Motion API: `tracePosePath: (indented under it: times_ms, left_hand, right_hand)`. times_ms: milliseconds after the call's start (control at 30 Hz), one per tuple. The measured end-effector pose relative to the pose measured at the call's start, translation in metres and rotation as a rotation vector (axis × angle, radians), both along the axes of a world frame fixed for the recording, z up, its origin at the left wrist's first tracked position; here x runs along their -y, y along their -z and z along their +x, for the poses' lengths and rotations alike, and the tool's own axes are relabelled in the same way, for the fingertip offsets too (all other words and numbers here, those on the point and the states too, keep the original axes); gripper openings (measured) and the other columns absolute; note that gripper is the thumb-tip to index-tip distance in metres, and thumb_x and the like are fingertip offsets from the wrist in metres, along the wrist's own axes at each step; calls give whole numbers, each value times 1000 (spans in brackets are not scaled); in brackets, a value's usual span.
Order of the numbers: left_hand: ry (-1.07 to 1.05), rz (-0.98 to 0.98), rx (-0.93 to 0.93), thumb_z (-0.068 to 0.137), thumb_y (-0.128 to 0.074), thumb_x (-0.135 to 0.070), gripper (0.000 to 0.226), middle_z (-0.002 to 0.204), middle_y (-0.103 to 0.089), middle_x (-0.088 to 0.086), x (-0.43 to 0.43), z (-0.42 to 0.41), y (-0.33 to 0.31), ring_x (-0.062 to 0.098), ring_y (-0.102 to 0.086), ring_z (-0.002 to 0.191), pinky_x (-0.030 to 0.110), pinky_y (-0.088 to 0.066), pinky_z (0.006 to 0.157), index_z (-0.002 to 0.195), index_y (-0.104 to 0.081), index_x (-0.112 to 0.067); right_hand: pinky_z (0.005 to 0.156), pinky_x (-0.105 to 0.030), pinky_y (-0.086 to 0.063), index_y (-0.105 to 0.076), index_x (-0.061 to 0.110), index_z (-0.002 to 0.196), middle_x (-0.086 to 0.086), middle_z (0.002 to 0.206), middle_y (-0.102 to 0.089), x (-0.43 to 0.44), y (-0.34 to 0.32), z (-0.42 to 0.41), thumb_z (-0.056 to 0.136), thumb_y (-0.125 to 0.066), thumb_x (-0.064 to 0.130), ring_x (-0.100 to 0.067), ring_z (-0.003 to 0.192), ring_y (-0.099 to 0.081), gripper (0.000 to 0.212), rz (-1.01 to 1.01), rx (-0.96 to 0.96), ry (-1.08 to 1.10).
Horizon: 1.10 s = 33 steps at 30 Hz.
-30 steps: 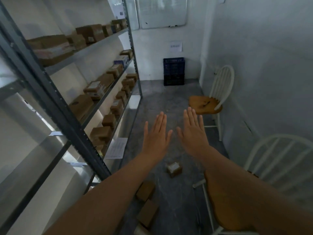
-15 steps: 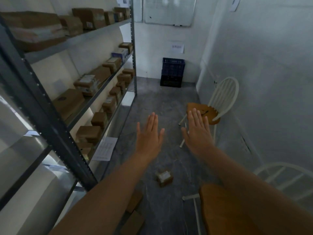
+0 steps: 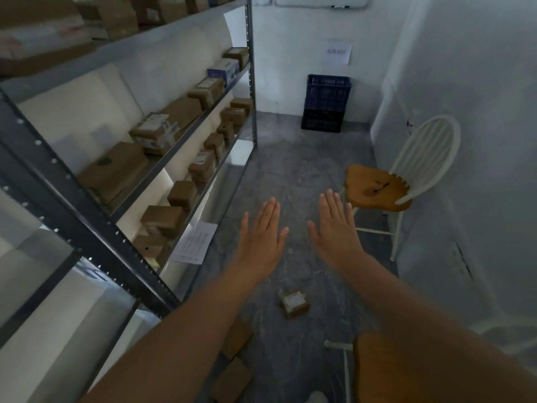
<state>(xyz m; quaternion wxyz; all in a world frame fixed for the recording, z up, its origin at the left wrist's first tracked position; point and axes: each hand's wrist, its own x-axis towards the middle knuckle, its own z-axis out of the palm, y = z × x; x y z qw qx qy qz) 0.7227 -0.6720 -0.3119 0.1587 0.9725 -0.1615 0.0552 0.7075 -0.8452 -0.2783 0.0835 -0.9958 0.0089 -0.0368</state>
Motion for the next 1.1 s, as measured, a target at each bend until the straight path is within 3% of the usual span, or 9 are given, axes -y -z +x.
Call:
tracePosePath:
  times_ms: [500, 833, 1100]
  left_hand:
    - [29, 44, -74, 106, -18, -40, 58, 164, 10, -7, 150, 57, 0, 5, 10, 149, 41, 10, 121, 157, 1, -20]
    - [17, 66, -131, 105, -17, -41, 58, 164, 8, -6, 133, 117, 29, 5, 11, 149, 41, 13, 120, 157, -1, -20]
    - [-14, 6, -219, 106, -19, -39, 58, 165, 6, -5, 111, 196, 84, 7, 5, 150, 44, 8, 120, 157, -3, -18]
  right_hand:
    - [121, -43, 10, 4, 4, 155, -12, 163, 10, 124, 37, 80, 105, -26, 35, -22, 150, 13, 66, 95, -128, -53]
    - [121, -43, 10, 3, 4, 155, -12, 163, 10, 106, 67, 142, 104, -29, 33, -22, 150, 14, 66, 134, -170, -110]
    - [121, -42, 11, 4, 5, 155, -11, 163, 10, 95, 103, 215, 105, -24, 36, -21, 150, 12, 65, 25, -288, -27]
